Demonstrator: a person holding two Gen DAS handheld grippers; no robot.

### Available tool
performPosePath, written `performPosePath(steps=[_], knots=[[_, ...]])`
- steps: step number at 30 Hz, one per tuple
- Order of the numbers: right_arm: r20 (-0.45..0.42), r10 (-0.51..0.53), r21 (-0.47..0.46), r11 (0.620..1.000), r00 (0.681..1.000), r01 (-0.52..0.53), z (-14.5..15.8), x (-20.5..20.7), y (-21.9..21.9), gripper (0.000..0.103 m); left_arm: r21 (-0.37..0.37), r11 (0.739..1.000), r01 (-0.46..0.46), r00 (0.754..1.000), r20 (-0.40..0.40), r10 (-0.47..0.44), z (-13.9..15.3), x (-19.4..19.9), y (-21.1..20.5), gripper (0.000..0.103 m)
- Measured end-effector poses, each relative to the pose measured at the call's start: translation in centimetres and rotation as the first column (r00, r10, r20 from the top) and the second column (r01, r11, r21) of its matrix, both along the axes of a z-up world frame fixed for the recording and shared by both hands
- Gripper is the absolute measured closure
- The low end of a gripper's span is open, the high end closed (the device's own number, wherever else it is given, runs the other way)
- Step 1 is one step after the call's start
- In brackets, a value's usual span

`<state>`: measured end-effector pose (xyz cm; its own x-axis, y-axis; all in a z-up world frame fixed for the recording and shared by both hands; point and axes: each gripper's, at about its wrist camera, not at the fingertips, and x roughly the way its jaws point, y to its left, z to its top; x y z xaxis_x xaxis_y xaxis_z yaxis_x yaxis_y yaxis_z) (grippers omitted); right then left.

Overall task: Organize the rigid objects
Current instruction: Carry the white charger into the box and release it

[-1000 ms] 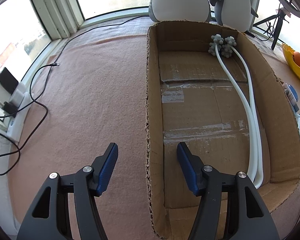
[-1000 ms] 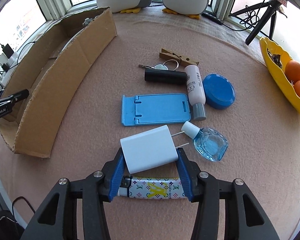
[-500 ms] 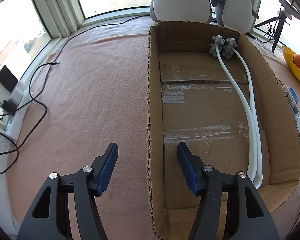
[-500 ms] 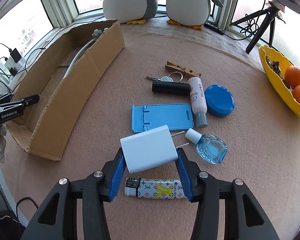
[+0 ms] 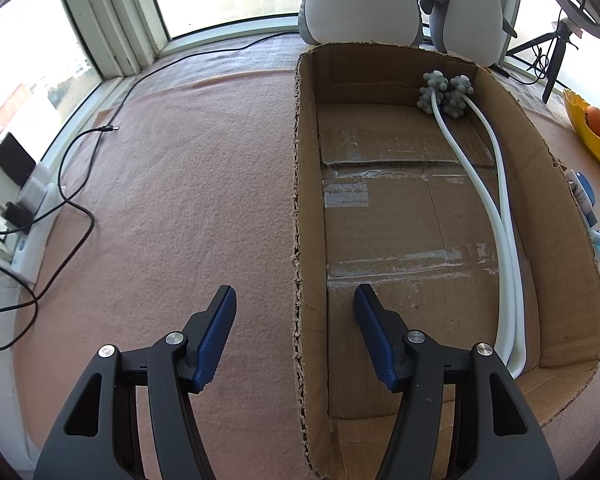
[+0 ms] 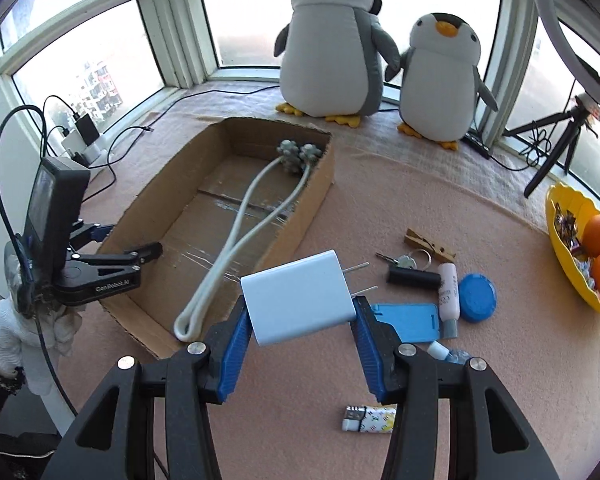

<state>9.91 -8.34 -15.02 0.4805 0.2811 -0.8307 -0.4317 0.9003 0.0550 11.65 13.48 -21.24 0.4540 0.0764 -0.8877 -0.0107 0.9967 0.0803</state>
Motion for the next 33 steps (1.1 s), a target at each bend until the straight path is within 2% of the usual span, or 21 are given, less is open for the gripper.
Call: performPosePath(steps=[10,19,33], knots=[[0.005,0.101,0.007,0.995,0.995,-0.101,-0.7,1.1,6.5,0.058,-0.007,1.000,-0.007,1.000,0.003,0.007,0.0,0.2,0.1,0.042],[-0.051,0.117,0.041,0.992,0.992,-0.115,-1.9,4.3,10.2,0.058,-0.020,1.000,-0.014,1.000,0.002,0.014,-0.1,0.3,0.2,0.042],[-0.101,0.078,0.059,0.996,0.992,-0.072,-2.8,5.9,11.0,0.055,-0.023,1.000,-0.013,1.000,0.004,0.013,-0.1,0.3,0.3,0.042]])
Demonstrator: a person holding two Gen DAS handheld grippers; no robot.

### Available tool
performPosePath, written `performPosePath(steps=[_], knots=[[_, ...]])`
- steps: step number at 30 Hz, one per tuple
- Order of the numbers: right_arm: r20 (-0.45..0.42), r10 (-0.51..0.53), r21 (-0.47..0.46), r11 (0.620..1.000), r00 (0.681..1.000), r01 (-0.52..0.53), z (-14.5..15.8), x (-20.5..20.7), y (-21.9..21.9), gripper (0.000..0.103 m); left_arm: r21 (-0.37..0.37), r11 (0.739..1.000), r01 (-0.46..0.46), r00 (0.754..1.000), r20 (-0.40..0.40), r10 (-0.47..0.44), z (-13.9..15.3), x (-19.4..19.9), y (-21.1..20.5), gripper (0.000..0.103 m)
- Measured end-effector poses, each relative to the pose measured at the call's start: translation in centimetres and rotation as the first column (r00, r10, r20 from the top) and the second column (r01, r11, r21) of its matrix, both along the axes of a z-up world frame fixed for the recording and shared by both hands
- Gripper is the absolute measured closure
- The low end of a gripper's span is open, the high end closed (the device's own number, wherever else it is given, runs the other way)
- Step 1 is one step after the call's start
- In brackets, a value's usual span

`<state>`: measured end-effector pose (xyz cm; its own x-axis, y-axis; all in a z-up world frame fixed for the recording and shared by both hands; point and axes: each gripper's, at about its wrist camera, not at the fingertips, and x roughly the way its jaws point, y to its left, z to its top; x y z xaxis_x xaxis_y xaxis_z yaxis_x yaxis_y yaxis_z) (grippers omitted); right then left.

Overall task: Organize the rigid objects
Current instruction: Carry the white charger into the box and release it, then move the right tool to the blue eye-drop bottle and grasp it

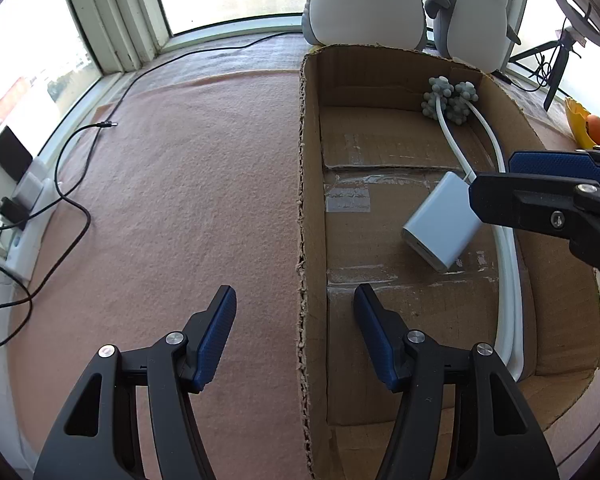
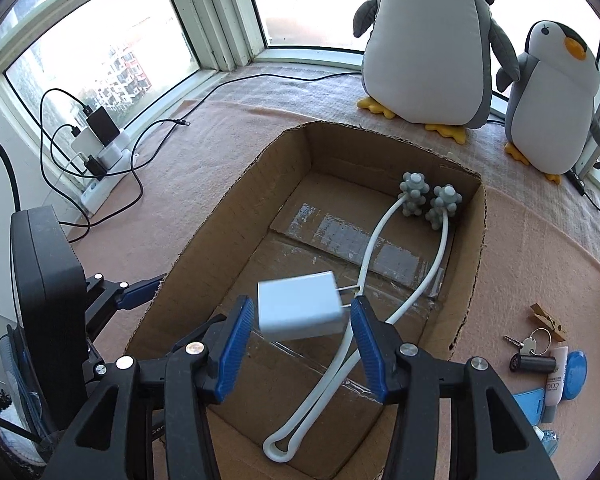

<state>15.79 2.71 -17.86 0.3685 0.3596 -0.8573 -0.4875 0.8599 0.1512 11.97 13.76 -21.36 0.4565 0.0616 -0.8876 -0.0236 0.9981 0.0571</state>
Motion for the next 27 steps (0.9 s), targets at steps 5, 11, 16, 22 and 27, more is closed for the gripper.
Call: performPosePath(steps=[5,11,16,22,27], knots=[[-0.007,-0.024,0.012,1.000,1.000,0.024,0.2,0.2,-0.5,0.054,0.004,1.000,-0.001,1.000,0.001,0.001,0.0,0.0,0.0,0.042],[0.003,-0.024,0.023,0.999,1.000,0.024,0.5,-0.1,-0.9,0.054,0.009,1.000,0.002,1.000,0.002,-0.002,-0.1,0.0,0.0,0.042],[0.019,-0.033,0.042,0.999,0.999,0.032,1.6,-0.6,-1.7,0.054,0.008,1.000,0.001,1.000,0.001,-0.001,-0.1,0.0,0.0,0.042],[0.036,-0.067,0.068,0.996,0.997,0.064,3.0,-1.4,-4.4,0.054,0.010,1.000,0.004,1.000,0.001,-0.004,-0.1,0.0,0.0,0.042],[0.052,-0.100,0.066,0.993,0.994,0.096,3.9,-2.2,-8.2,0.054,0.011,1.000,0.005,1.000,0.002,-0.005,-0.1,0.0,0.0,0.042]])
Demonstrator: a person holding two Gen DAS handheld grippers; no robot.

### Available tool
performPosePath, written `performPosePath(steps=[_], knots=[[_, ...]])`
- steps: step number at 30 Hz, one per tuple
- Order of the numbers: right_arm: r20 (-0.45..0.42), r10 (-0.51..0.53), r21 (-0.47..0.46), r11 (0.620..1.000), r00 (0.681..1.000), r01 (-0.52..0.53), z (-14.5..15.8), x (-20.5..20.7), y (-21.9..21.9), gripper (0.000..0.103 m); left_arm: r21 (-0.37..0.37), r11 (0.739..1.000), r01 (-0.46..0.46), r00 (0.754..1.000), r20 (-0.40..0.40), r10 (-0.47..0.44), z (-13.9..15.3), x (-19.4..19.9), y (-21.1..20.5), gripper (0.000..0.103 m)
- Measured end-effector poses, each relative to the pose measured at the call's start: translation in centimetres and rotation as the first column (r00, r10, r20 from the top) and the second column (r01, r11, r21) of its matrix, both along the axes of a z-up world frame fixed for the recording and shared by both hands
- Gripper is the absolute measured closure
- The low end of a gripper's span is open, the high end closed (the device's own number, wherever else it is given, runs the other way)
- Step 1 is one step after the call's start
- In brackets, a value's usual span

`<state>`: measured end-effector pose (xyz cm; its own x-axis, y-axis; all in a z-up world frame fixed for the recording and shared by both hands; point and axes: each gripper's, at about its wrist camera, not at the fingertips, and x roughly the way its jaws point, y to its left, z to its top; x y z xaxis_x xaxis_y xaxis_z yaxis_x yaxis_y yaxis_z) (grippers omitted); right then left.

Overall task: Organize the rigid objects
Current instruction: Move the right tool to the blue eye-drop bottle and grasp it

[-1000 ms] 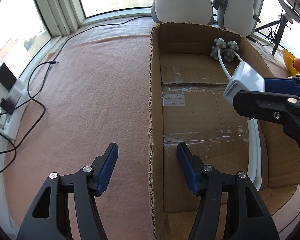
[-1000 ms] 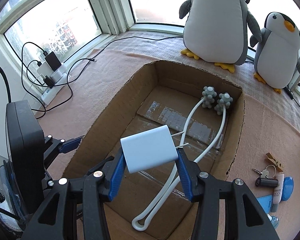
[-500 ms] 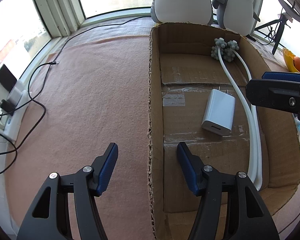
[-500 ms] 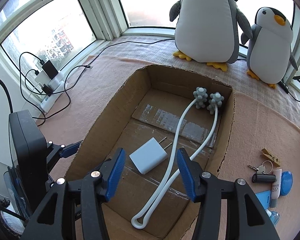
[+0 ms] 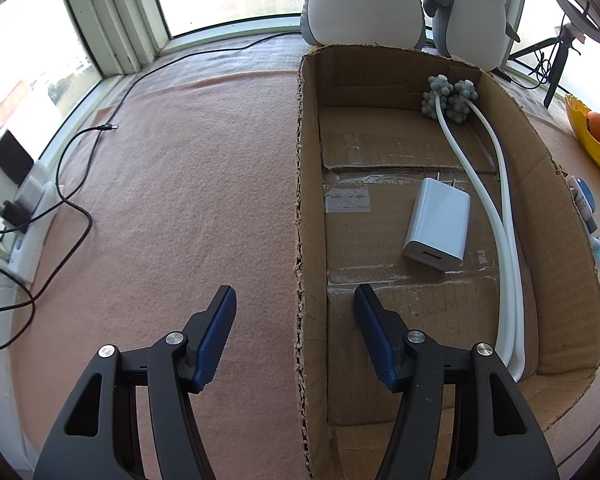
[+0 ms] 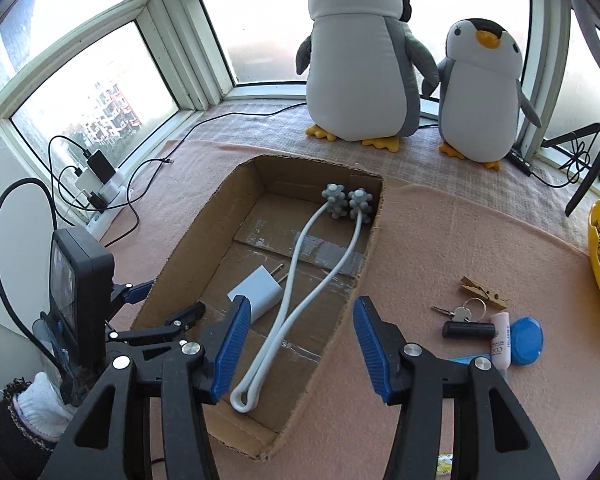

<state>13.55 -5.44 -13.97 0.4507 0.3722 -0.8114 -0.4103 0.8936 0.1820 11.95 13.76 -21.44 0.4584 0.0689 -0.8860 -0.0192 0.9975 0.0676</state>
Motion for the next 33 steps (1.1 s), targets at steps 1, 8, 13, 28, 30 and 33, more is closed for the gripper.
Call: performPosePath(steps=[1,8,13,28,30,33], knots=[[0.003,-0.010,-0.002,1.000,1.000,0.010,0.1,-0.2,-1.0,0.054,-0.001,1.000,-0.001,1.000,0.000,0.001,0.0,0.0,0.0,0.042],[0.000,-0.103,-0.045,0.994,0.995,0.103,-0.3,-1.3,-8.3,0.054,-0.004,1.000,-0.002,1.000,0.000,0.002,0.0,0.1,0.0,0.042],[-0.026,-0.156,-0.118,0.981,0.987,0.152,-2.4,-1.8,-13.2,0.054,-0.003,1.000,-0.001,1.000,-0.002,0.001,0.0,0.1,-0.1,0.042],[-0.090,-0.094,-0.276,0.959,0.991,0.066,-8.4,-0.9,-16.6,0.054,0.003,1.000,-0.006,1.000,-0.008,0.006,0.1,0.2,-0.1,0.042],[-0.097,-0.090,-0.290,0.955,0.991,0.058,-8.8,-0.6,-16.5,0.054,0.001,1.000,-0.006,1.000,-0.010,0.006,0.1,0.2,-0.1,0.042],[-0.099,-0.070,-0.307,0.951,0.993,0.036,-9.2,-0.1,-16.1,0.054,0.000,1.000,-0.006,1.000,-0.010,0.006,0.1,0.2,0.0,0.042]])
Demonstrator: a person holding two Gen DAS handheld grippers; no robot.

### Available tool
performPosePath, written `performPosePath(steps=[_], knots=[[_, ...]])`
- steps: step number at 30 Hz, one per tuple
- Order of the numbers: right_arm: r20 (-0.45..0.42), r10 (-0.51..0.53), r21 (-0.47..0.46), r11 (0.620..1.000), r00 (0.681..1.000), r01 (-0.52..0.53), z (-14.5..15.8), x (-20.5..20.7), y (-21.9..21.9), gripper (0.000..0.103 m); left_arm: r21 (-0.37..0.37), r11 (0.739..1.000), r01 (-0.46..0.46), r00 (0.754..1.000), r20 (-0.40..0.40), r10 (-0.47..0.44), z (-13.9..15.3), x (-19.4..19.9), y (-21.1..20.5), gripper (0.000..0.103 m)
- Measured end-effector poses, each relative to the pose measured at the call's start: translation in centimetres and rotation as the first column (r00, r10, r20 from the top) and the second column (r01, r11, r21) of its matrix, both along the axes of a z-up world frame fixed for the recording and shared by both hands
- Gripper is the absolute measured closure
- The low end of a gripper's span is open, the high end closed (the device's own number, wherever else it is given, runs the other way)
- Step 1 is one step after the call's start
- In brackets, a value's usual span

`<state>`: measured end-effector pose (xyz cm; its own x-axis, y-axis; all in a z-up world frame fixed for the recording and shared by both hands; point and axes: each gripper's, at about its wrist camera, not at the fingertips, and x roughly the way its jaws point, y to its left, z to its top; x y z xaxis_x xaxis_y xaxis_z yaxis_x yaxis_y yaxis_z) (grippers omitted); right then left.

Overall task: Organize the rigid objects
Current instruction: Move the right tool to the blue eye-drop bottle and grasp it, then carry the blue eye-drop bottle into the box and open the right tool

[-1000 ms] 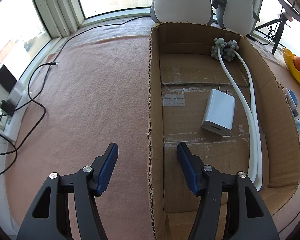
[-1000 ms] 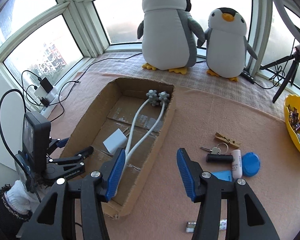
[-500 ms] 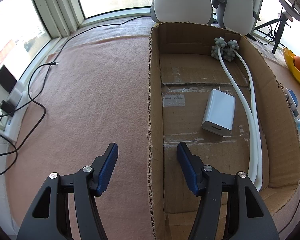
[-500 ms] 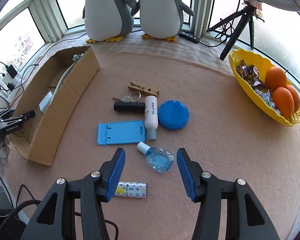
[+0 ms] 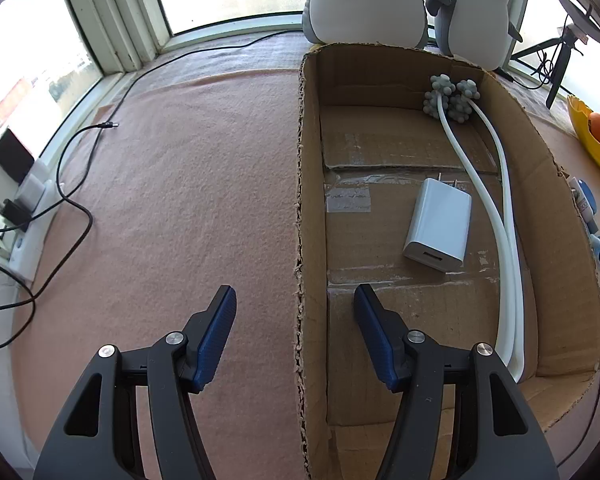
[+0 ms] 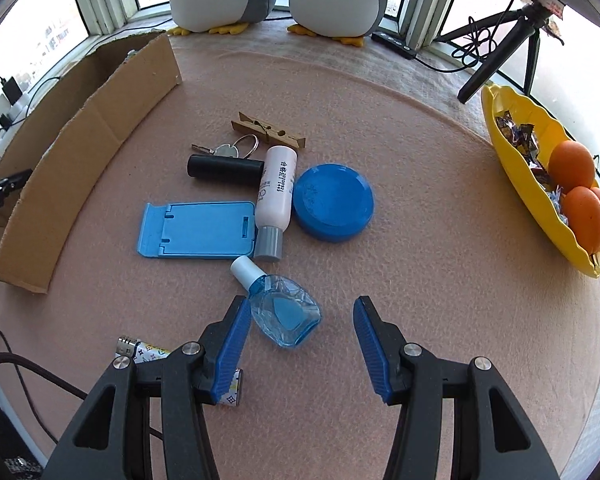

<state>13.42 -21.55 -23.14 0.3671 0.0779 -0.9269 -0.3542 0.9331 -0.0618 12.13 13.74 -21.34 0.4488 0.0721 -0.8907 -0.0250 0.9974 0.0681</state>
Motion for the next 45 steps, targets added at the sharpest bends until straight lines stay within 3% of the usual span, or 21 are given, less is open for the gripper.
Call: performPosePath(steps=[5,8,28,35,45], knots=[[-0.010,0.018,-0.006,1.000,1.000,-0.018,-0.4,0.4,0.4,0.056,-0.005,1.000,-0.003,1.000,0.000,0.003,-0.1,-0.1,0.1,0.042],[-0.022,0.028,-0.010,1.000,0.999,-0.028,-0.5,0.3,0.7,0.068,-0.005,1.000,-0.003,1.000,0.000,0.003,-0.1,-0.1,0.1,0.042],[0.002,-0.026,0.063,0.998,1.000,0.026,0.3,-0.6,0.1,0.068,-0.009,1.000,-0.003,1.000,-0.001,0.003,-0.1,0.0,0.0,0.042],[0.049,-0.032,0.103,0.994,0.998,0.026,2.8,-0.9,0.8,0.068,-0.009,1.000,-0.004,1.000,-0.001,0.004,-0.1,0.0,0.0,0.042],[0.140,0.044,0.194,0.978,0.989,-0.071,8.0,-1.0,6.6,0.068,-0.009,1.000,-0.004,1.000,-0.001,0.004,-0.1,0.0,0.0,0.042]])
